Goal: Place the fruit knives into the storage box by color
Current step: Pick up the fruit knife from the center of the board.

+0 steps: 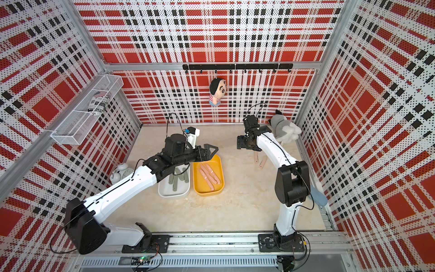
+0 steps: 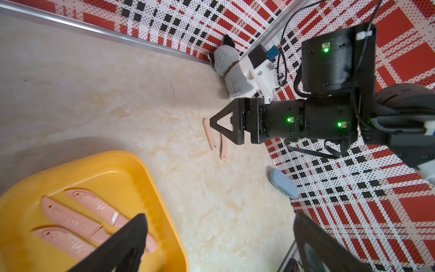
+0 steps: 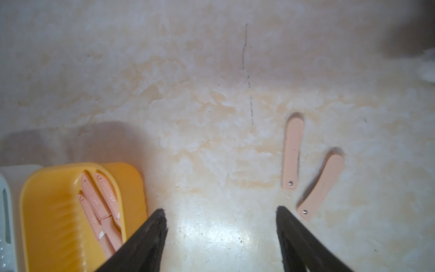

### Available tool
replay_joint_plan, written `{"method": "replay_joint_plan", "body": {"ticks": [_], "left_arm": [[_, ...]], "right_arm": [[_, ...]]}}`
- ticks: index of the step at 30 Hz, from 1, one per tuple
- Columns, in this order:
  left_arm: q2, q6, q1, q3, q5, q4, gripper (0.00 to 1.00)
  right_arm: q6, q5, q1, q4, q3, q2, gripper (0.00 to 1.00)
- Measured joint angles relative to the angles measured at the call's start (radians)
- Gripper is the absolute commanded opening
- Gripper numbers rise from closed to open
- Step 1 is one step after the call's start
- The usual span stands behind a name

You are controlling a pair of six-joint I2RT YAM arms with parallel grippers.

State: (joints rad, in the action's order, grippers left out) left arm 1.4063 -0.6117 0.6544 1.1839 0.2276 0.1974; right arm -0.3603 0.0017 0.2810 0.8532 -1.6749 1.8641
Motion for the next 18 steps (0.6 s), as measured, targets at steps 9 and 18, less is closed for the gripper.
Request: {"method": "replay_joint_plan", "body": {"ticks": [9, 18], "left_arm": [[0.140, 0.004, 0.056, 0.051, 0.014, -0.095, 0.99], [0.221, -0.013, 0.082, 0.051, 0.039, -0.139, 0.98]], "right_arm": [[0.006, 0.034, -0.110, -0.010, -0.014, 0.100, 0.74], [0.030, 0.047, -0.144, -0.005, -0.071, 0.236, 0.72]]}}
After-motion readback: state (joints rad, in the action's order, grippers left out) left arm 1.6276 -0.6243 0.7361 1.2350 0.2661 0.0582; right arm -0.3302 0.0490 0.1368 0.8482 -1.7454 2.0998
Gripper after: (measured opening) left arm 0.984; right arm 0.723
